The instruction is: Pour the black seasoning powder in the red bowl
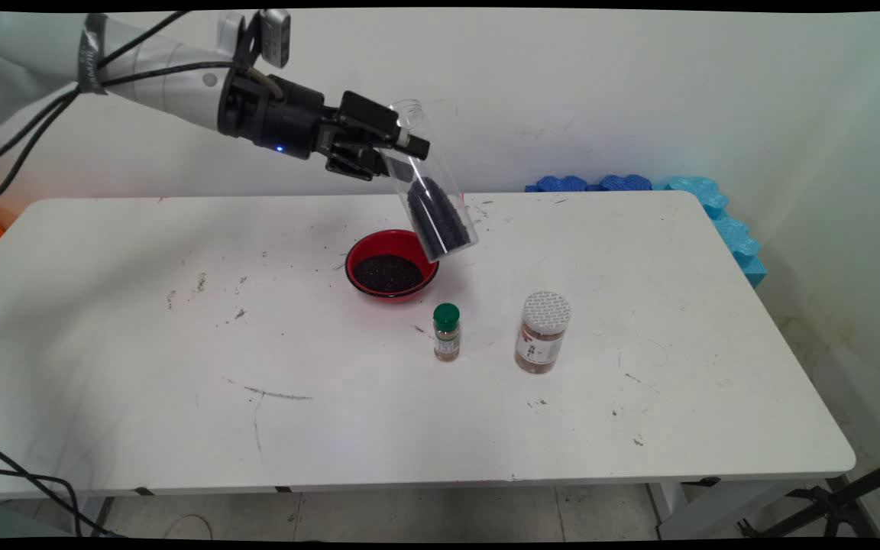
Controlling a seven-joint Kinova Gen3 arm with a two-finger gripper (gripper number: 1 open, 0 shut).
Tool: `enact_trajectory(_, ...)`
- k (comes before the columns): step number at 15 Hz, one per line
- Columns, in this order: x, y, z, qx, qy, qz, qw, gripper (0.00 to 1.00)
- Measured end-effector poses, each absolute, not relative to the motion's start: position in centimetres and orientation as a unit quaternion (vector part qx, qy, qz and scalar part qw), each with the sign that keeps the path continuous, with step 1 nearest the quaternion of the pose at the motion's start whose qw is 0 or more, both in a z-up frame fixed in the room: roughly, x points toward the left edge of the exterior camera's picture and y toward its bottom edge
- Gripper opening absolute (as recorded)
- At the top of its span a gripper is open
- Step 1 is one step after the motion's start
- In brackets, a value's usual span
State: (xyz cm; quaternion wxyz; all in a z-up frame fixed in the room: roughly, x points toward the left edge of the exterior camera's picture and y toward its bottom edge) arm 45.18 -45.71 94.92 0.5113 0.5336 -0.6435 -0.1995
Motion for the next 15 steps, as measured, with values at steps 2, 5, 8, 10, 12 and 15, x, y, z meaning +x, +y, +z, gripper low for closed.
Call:
enact_trajectory(2,45.3,-45.2,95.6,0.492,-0.681,-0.171,0.515,0.0)
enact_trajectory(5,45.5,-44.4,96.3,0.431,-0.728,-0.132,0.516,0.0)
enact_trajectory(8,45.7,-43.4,97.2,0.363,-0.774,-0.09,0.511,0.0)
enact_trajectory(10,45.9,-42.5,97.7,0.313,-0.802,-0.06,0.505,0.0)
enact_trajectory(12,46.0,-41.7,98.0,0.277,-0.82,-0.035,0.499,0.0)
enact_trajectory(15,46.3,-40.6,98.0,0.246,-0.837,-0.01,0.489,0.0)
